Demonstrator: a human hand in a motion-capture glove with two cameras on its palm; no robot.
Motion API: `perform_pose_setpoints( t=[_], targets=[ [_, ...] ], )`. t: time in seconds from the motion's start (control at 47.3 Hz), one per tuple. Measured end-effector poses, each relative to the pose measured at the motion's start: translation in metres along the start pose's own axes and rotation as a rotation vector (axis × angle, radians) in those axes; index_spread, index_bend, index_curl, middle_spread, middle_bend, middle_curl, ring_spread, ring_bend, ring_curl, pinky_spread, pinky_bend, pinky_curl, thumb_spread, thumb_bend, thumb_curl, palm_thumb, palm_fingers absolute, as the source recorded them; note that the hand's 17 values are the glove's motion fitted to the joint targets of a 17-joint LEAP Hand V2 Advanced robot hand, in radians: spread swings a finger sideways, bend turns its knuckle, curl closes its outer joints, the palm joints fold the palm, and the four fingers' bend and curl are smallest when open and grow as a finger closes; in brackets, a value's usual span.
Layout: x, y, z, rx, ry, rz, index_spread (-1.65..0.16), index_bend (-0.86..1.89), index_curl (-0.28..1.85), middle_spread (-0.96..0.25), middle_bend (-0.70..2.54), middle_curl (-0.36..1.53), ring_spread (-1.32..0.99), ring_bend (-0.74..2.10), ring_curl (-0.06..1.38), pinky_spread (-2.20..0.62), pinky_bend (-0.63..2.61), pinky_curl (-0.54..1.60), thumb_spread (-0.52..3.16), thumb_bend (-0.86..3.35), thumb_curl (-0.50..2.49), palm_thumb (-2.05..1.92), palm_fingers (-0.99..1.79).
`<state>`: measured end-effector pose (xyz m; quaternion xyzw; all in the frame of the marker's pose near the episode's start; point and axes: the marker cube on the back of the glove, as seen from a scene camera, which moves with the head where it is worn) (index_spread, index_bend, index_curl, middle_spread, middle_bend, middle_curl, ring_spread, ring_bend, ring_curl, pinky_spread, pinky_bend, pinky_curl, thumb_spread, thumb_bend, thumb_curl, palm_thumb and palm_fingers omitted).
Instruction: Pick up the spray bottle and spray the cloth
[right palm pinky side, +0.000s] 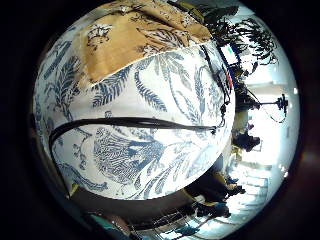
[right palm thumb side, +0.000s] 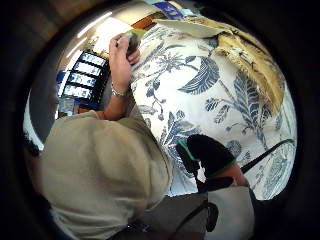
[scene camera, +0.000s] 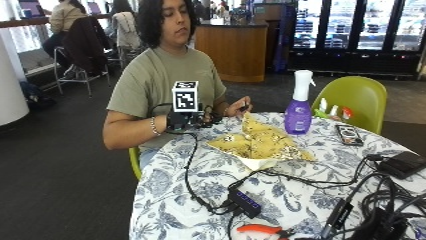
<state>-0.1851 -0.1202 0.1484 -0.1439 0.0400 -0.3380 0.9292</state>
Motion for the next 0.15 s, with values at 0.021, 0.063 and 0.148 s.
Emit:
perform_pose_setpoints(
  t=[0.021,0.063,0.148],
  targets=[
    [-0.0013,0.0012,0.0000,0.001,0.002,0.003,-0.44,0.17,0.26,-0.09,0.18,0.35,-0.15,0.34,0.31,0.17,0.31,0.33,0.99,-0.02,0.38,0.64,0.15],
    [-0.0033,0.0033,-0.0001,0.008,0.007,0.011,-0.44,0.17,0.27,-0.09,0.18,0.35,-0.15,0.34,0.31,0.17,0.31,0.33,1.00,-0.02,0.38,0.64,0.15],
    [-0.0052,0.0051,-0.0008,0.024,0.011,0.027,-0.44,0.17,0.27,-0.09,0.17,0.34,-0.15,0.33,0.31,0.16,0.32,0.33,1.00,-0.02,0.37,0.65,0.16]
  ],
)
